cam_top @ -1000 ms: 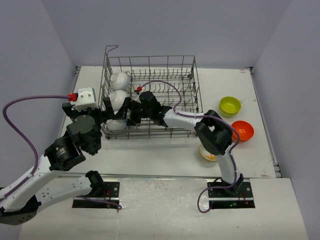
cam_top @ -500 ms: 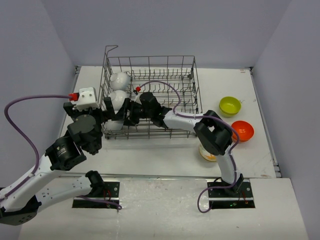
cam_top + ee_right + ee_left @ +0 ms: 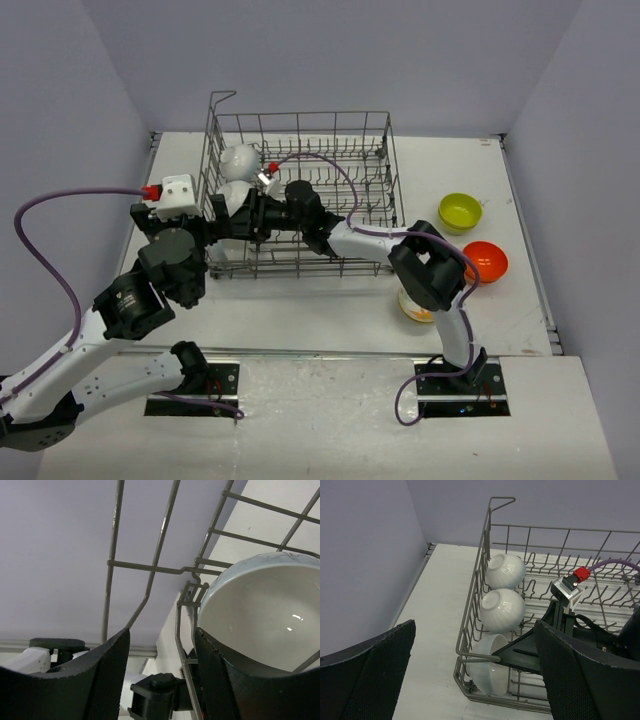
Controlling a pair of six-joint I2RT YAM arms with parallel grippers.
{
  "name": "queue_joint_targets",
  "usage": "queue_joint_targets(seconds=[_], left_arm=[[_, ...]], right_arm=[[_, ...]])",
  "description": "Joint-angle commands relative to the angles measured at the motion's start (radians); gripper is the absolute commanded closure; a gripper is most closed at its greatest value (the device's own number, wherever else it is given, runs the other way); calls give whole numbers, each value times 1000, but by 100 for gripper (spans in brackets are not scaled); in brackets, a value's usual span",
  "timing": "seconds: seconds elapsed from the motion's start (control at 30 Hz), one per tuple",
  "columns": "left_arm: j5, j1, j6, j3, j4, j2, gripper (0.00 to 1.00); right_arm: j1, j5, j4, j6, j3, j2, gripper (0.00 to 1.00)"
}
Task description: Unload the bowls from the dish rack
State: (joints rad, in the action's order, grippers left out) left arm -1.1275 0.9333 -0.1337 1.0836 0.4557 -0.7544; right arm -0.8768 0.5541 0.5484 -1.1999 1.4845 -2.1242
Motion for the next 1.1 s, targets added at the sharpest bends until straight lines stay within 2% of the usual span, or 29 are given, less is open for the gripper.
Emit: queue_joint_targets(seconds=[0.0,0.07,0.2,0.3,0.4,0.63,0.83,0.87,1.03,1.07], left_arm=[[5,-13,23,-5,-40,-2,0],[8,-16,22,-5,-38,-2,0],[6,-17,23,-7,-37,-2,0],[8,-19,23,-8,-40,1,0],[14,-24,28,-11,-46,1,0],[21,-28,28,-11,-45,6,0],[25,-33,29,-16,-46,4,0],[25,-34,29,-16,-46,4,0],[28,-42,31,-21,-51,4,0],[28,-44,32,-21,-51,6,0]], right_arm=[[-8,55,165,-29,-44,-34,43],[-8,52,136,-29,-29,-45,42],[-8,-5,-204,35,97,-88,38],[-8,-25,-194,34,69,-86,38],[-11,13,-194,40,106,-108,42],[-19,13,-307,85,195,-137,47],[-31,21,-360,97,255,-181,59],[-31,30,-354,92,257,-187,69],[-34,40,-306,66,235,-174,78],[-34,44,-298,57,234,-168,83]])
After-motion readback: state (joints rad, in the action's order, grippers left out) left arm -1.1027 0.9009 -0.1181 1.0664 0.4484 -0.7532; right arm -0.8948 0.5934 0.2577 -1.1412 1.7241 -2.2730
